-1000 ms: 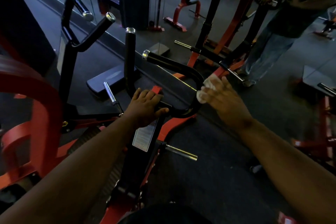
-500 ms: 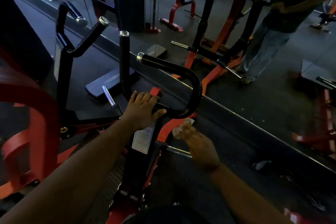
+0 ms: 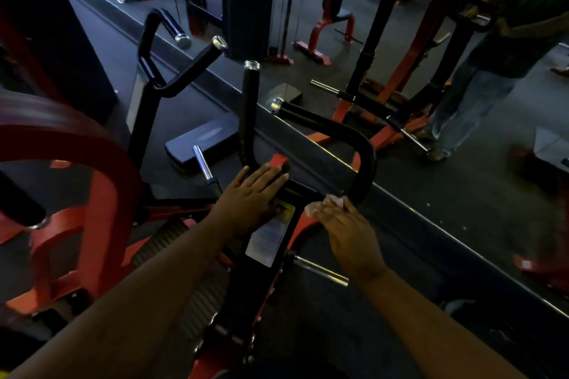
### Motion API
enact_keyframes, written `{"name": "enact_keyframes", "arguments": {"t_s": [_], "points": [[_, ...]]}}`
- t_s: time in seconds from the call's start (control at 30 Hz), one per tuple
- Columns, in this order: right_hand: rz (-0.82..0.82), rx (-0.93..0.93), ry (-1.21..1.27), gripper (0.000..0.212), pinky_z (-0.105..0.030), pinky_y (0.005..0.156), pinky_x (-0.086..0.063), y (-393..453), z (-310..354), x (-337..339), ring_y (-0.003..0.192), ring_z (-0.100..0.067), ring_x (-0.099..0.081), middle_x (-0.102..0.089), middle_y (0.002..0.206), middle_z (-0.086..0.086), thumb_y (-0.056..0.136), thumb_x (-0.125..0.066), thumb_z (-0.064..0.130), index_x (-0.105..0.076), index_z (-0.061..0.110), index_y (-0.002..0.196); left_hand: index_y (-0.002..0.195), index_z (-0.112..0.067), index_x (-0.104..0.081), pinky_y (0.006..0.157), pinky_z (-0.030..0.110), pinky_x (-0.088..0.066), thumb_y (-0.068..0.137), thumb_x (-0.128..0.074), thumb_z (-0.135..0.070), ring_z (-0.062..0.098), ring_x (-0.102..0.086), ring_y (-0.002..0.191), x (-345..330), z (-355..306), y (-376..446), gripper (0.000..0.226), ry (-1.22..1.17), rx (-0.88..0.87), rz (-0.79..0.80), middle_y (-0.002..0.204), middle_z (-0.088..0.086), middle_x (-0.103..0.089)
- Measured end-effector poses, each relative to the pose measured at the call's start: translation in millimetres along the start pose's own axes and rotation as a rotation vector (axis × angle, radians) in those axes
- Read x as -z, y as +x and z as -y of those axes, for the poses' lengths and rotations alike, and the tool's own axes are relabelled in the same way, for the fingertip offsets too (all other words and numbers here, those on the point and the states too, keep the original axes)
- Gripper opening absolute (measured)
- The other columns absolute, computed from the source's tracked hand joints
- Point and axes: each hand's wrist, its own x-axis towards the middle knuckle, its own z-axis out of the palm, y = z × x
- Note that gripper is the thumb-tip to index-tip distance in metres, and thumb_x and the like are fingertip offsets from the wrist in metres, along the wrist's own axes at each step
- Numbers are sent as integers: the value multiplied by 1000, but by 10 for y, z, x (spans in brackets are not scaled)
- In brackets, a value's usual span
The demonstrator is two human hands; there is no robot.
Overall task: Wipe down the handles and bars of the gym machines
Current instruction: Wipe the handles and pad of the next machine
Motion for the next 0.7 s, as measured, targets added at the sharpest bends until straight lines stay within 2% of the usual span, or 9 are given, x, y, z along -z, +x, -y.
{"name": "enact_keyframes", "arguments": {"t_s": [0.1,0.17,0.27,0.33,0.4,0.47,0.53,0.7], "points": [[-53,-151,231,38,-17,114,-35,345,203,61,132,-3,-53,-64,136,9,101,-45,10,-68,19,130,163,-31,-14,128,51,-9,101,-32,-59,18,-4,159,23,181,-136,71,-69,16,-76,172,-1,-13],[-123,-197,276,36,-14,107,-41,650,256,112,126,5,-51,-64,131,11,99,-48,11,-68,15,129,163,-30,-20,128,52,-12,101,-31,-61,18,-8,159,23,281,-186,70,-116,35,-131,171,-1,-17],[-176,-200,315,32,-19,105,-47,1231,327,150,123,1,-56,-68,129,2,101,-54,7,-66,11,131,163,-32,-13,127,55,-13,100,-29,-65,18,-3,159,100,392,-100,73,-131,126,-134,172,-2,-11],[-180,-163,315,31,-21,103,-49,1639,369,194,123,-5,-58,-69,129,-3,102,-58,8,-65,11,131,163,-33,-2,127,57,-7,100,-30,-66,18,9,158,173,360,14,77,-121,179,-30,173,-2,1],[-159,-99,260,30,-23,100,-49,2065,406,195,122,-13,-61,-68,129,-7,103,-56,12,-63,11,132,164,-29,-2,126,59,-4,101,-31,-64,22,17,157,129,314,63,77,-68,176,15,172,-1,8],[-100,-59,168,32,-28,101,-50,2477,379,111,123,-21,-61,-66,132,-10,104,-53,12,-61,12,135,163,-24,-10,123,64,-15,102,-31,-64,26,8,159,-11,288,38,76,-21,166,-84,173,1,-4],[-29,-11,49,36,-37,106,-49,2810,345,-11,130,-25,-57,-60,142,-11,103,-53,10,-59,15,139,162,-26,-6,122,65,-20,101,-32,-64,24,4,160,-148,314,-8,77,-33,181,-137,173,-1,-7],[136,24,-276,43,-41,116,-38,3326,418,-198,148,-36,-35,-40,157,-21,103,-46,2,-49,5,146,164,-24,-21,118,66,-27,102,-38,-63,22,-5,160,-204,401,-38,75,-11,131,-205,173,-1,-12]]}}
